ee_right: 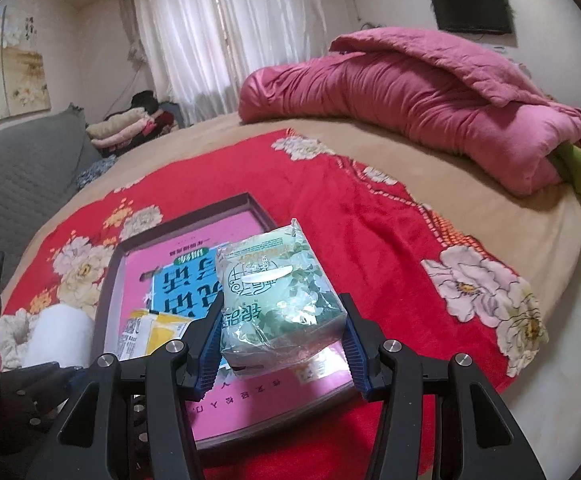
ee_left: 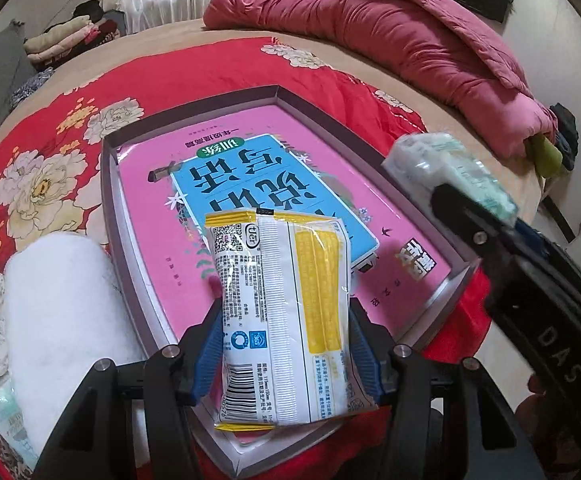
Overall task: Organize soft objects
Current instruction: 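Carry the wipes pack with the left tool while the right carries the tissue pack toward the tray, then lower the wipes pack onto the pink book with the left tool while the right releases the tissue pack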
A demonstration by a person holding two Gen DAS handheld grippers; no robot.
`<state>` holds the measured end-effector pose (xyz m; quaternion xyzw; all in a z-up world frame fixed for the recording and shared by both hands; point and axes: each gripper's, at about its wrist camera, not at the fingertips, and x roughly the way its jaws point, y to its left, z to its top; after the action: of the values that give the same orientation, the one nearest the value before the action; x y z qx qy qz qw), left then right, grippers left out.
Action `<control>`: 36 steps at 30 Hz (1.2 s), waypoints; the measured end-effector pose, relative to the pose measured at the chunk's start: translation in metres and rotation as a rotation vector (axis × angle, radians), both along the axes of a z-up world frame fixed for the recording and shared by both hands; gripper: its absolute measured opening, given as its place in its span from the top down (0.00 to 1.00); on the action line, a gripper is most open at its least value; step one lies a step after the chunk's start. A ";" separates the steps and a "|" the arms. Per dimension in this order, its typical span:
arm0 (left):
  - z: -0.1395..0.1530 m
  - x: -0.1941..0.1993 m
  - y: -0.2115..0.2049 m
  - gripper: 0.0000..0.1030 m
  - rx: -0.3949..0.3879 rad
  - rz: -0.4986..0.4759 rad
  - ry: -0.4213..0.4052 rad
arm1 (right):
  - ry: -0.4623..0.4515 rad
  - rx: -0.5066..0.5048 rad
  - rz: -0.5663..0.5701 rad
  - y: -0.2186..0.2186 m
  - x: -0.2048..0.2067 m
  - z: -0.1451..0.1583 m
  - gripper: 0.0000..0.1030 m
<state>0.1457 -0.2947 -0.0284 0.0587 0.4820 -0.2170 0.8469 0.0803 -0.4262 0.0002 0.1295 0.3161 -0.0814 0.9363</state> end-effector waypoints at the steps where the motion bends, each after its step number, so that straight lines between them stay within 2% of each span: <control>1: 0.000 0.000 0.000 0.44 0.000 -0.002 0.000 | 0.012 0.004 0.008 0.000 0.002 -0.002 0.47; 7: -0.001 -0.001 0.000 0.43 0.015 -0.008 -0.006 | 0.107 0.029 0.054 0.003 0.017 -0.018 0.47; 10: -0.001 -0.001 0.000 0.43 0.015 -0.008 -0.005 | 0.169 0.025 0.042 0.005 0.024 -0.027 0.46; 17: -0.001 -0.001 0.000 0.43 0.020 -0.006 -0.003 | 0.237 0.033 -0.010 -0.003 0.028 -0.037 0.46; 24: -0.002 0.000 -0.001 0.43 0.027 -0.005 0.003 | 0.226 0.029 -0.029 -0.006 0.025 -0.034 0.45; 27: -0.002 0.000 -0.002 0.43 0.036 -0.004 0.006 | 0.186 0.048 -0.049 -0.011 0.019 -0.029 0.44; 31: -0.005 0.000 -0.006 0.43 0.064 0.004 0.017 | 0.125 0.055 -0.063 -0.013 0.012 -0.022 0.36; 36: -0.008 0.002 -0.011 0.42 0.099 -0.002 0.031 | 0.061 0.056 -0.088 -0.017 0.006 -0.012 0.36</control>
<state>0.1478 -0.3058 -0.0368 0.0975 0.5050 -0.1947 0.8352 0.0861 -0.4429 -0.0122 0.1668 0.3405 -0.1175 0.9178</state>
